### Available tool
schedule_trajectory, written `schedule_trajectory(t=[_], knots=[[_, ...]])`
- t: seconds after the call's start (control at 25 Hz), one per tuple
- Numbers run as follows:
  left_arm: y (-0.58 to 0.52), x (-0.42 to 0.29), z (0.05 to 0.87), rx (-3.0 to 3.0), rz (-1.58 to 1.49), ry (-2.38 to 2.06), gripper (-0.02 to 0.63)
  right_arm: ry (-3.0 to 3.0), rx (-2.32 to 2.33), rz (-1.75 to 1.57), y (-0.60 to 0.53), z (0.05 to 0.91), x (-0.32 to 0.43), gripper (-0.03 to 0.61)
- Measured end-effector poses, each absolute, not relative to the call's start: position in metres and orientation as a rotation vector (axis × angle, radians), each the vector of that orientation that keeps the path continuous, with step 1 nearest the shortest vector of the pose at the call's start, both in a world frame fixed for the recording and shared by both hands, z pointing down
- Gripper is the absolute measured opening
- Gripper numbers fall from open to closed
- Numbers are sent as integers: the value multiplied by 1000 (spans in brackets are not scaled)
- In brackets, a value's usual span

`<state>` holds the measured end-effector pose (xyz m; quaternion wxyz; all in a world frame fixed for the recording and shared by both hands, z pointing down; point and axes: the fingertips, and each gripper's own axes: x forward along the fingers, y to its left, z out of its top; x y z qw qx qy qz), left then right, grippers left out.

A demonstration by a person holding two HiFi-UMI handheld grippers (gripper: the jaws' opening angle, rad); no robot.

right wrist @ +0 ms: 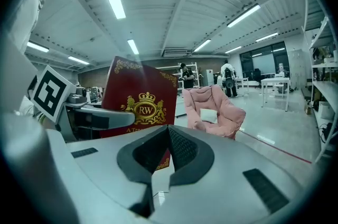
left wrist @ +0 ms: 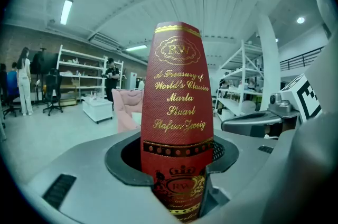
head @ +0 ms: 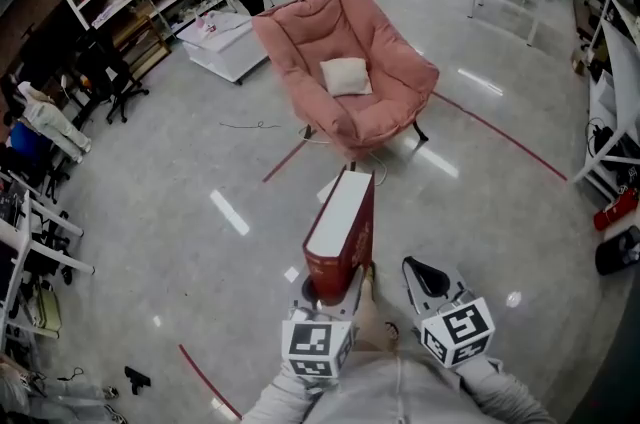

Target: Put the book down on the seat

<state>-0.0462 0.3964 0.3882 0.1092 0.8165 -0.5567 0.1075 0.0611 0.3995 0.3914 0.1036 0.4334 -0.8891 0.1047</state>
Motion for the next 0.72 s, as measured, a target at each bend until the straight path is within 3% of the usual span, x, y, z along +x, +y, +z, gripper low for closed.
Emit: schedule_trajectory(t=[0.72], knots=[[341, -36, 395, 2401, 321, -1585, 245, -2578, 1278, 382, 352, 409, 60, 5]])
